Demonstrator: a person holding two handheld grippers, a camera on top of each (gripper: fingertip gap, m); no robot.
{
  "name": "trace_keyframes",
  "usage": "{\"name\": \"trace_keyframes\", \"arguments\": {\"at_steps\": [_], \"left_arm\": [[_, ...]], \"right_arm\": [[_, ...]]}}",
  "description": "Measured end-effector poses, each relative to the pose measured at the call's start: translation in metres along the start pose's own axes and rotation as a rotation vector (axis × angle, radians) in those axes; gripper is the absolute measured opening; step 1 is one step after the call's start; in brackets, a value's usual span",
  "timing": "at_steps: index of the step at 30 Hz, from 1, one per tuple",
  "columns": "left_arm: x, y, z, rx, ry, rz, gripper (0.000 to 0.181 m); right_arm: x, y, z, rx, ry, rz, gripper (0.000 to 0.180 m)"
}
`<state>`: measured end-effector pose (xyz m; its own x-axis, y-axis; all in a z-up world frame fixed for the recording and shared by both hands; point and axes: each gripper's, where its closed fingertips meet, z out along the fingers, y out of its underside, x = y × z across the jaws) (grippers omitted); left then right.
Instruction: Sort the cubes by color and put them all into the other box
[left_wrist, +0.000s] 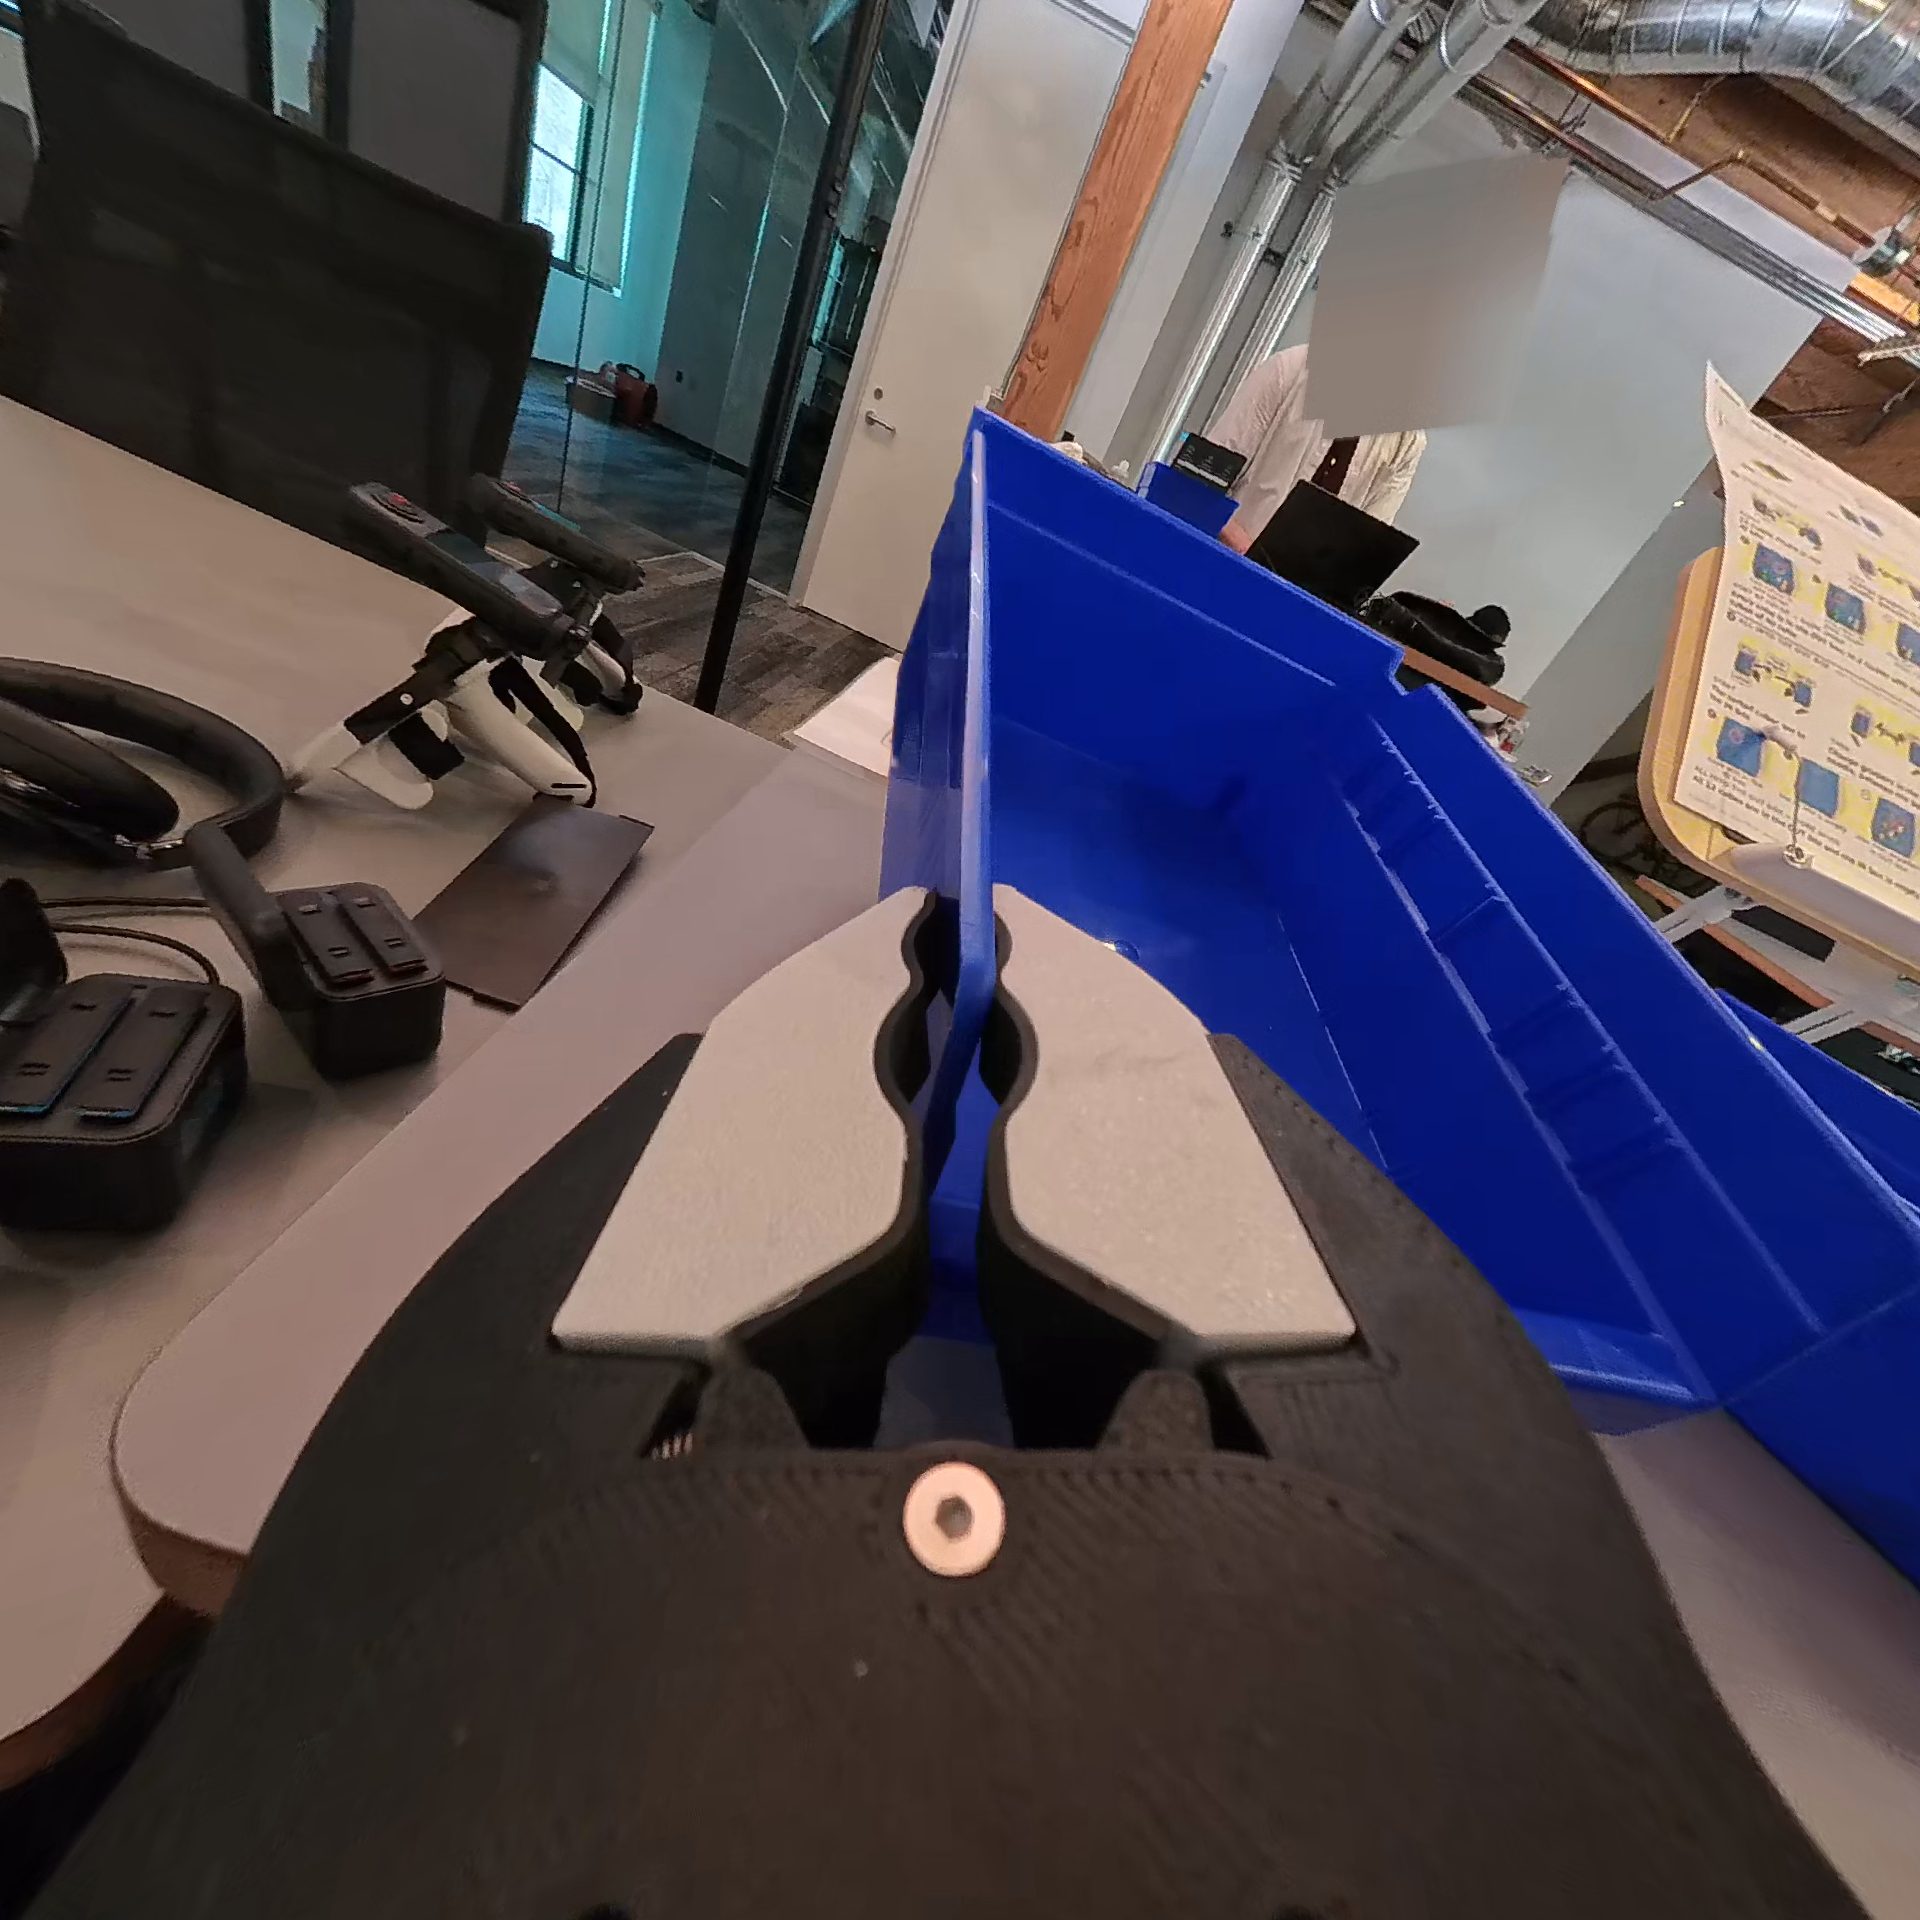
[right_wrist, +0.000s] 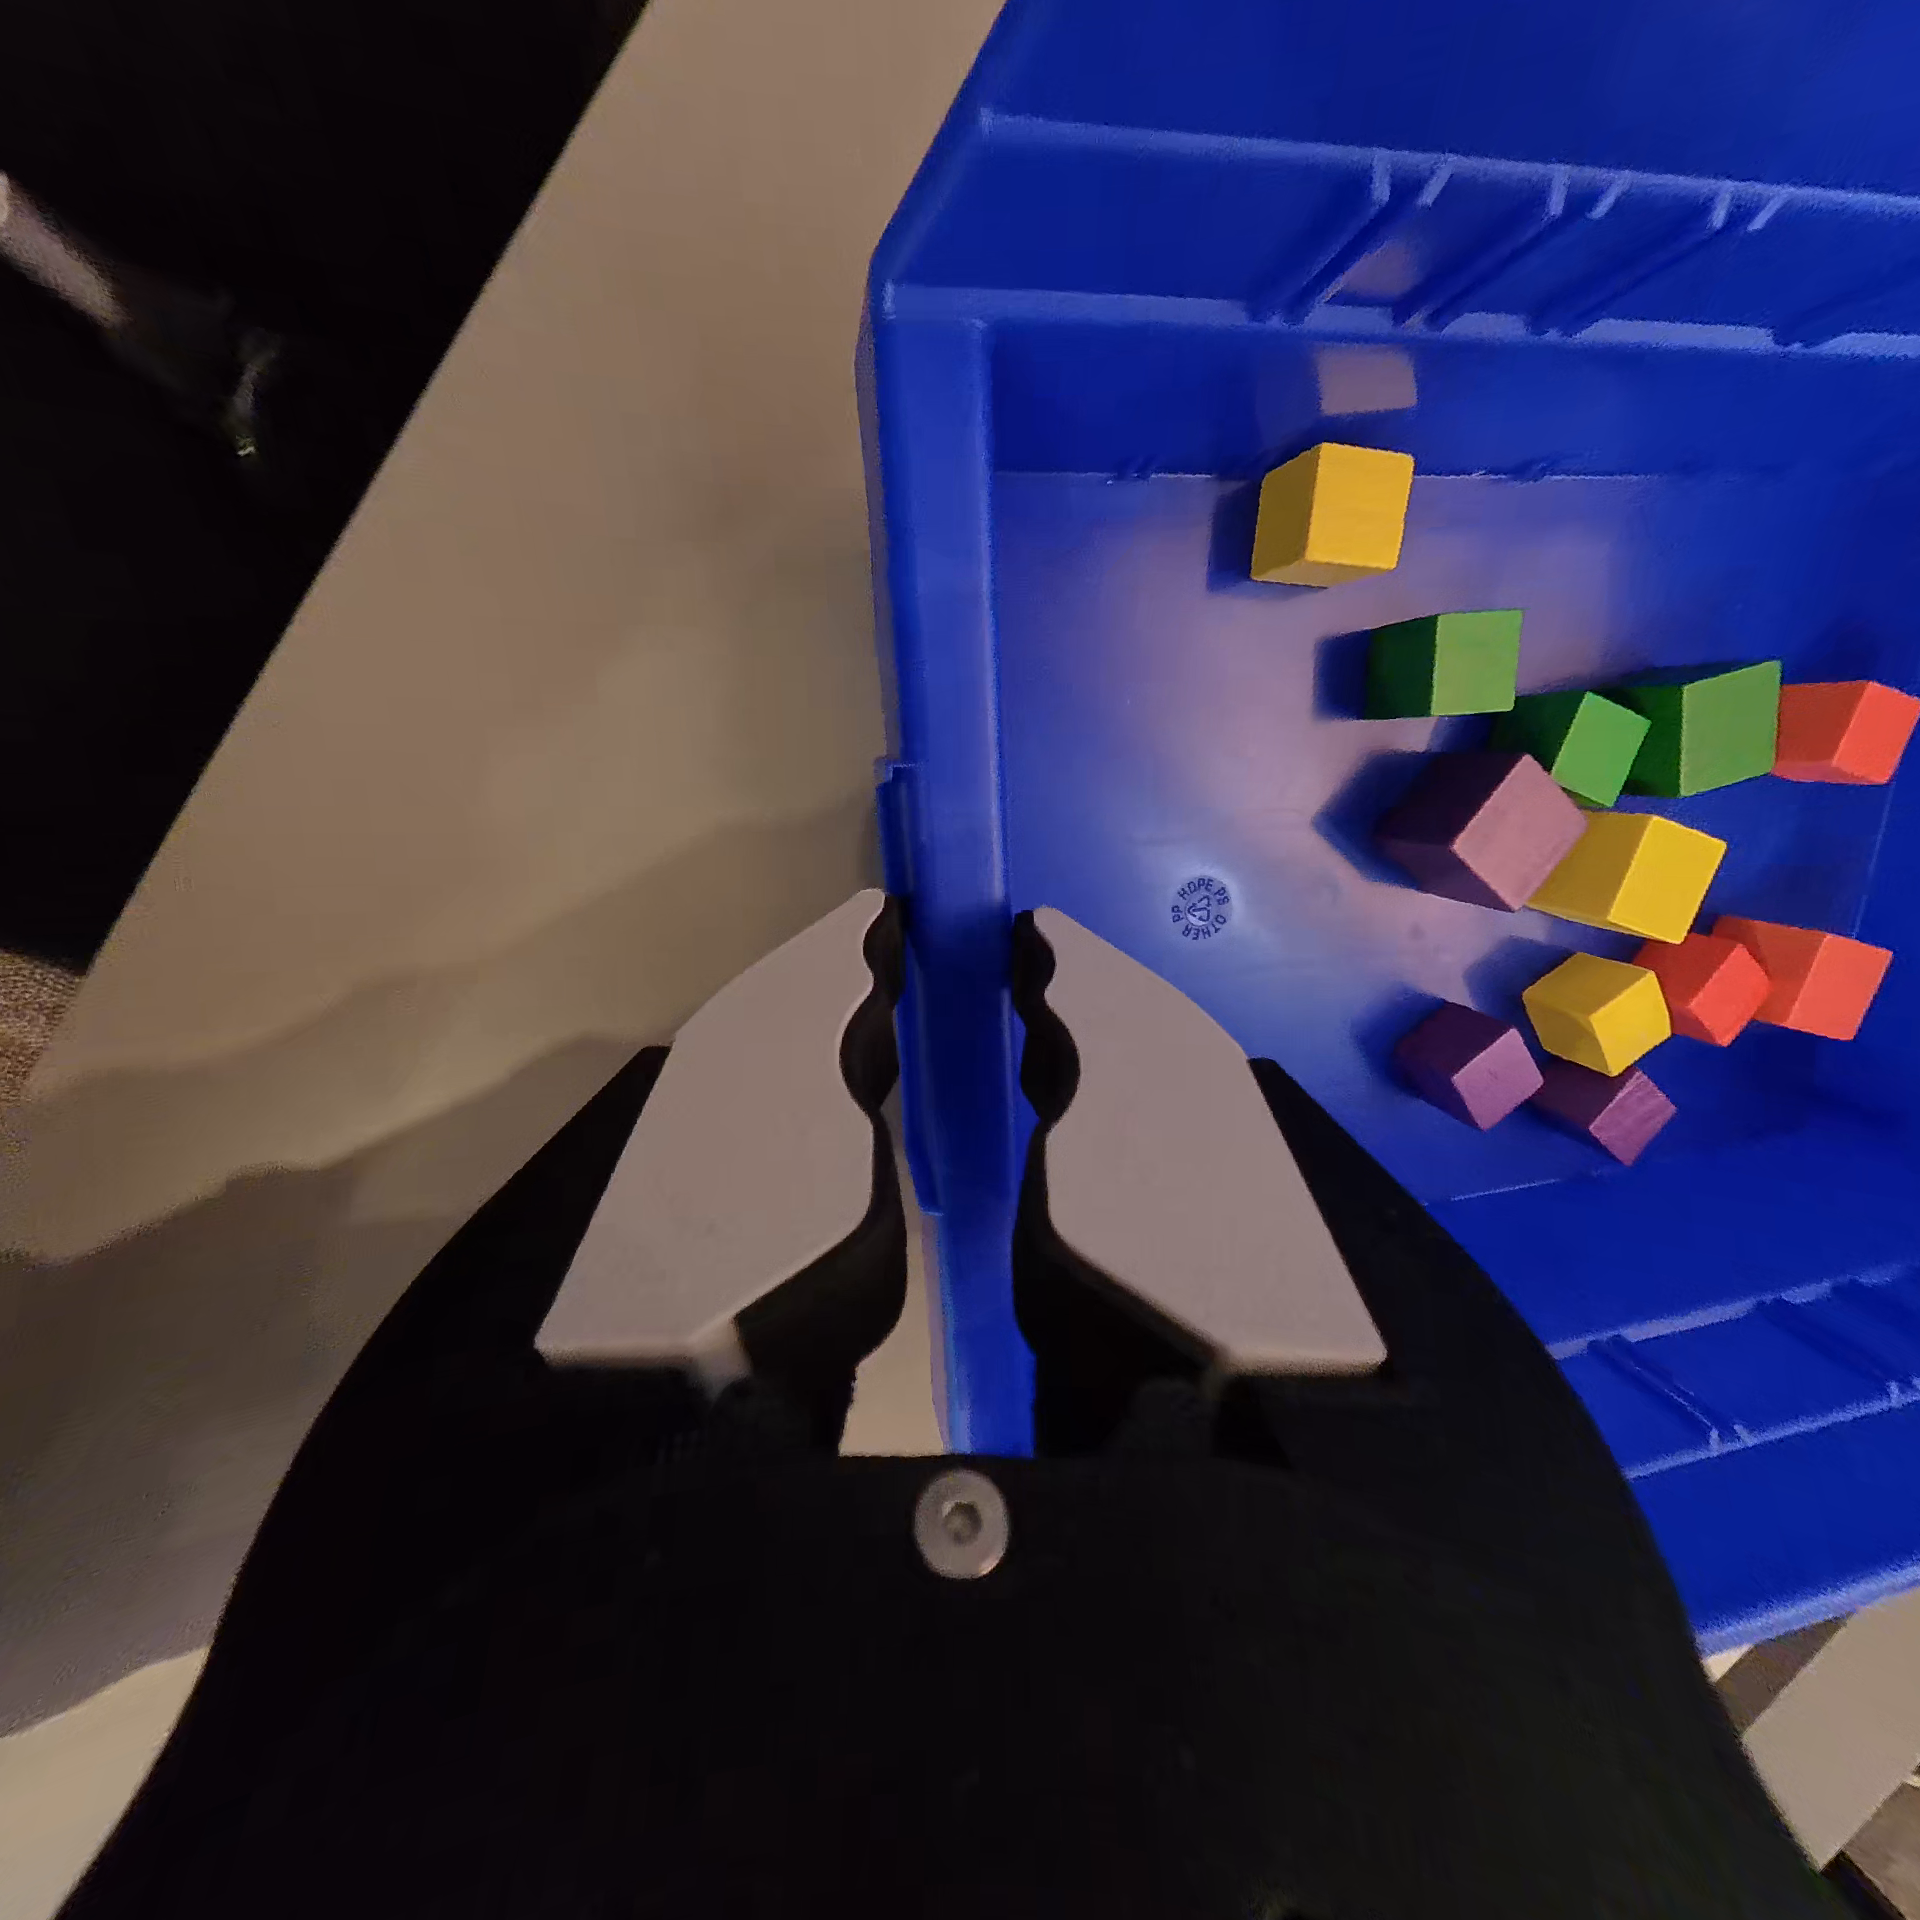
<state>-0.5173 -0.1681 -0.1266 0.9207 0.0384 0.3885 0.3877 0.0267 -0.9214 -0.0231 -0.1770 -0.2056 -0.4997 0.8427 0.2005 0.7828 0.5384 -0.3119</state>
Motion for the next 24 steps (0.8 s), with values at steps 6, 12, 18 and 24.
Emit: {"name": "trace_keyframes", "arguments": {"at_steps": [6, 12, 18, 24], "left_arm": [[-0.008, -0.005, -0.007, 0.022, -0.023, -0.002, 0.004], [-0.017, -0.011, -0.013, 0.041, -0.044, 0.002, 0.004], [-0.026, -0.013, -0.016, 0.048, -0.068, 0.007, 0.004], [-0.033, -0.013, -0.018, 0.05, -0.079, 0.005, 0.004]], "right_arm": [[0.046, -0.02, 0.017, -0.016, 0.016, 0.059, 0.02], [0.1, -0.044, 0.037, -0.031, 0.046, 0.163, 0.02], [0.158, -0.064, 0.057, -0.054, 0.097, 0.289, 0.02], [0.217, -0.074, 0.073, -0.078, 0.15, 0.443, 0.02]]}}
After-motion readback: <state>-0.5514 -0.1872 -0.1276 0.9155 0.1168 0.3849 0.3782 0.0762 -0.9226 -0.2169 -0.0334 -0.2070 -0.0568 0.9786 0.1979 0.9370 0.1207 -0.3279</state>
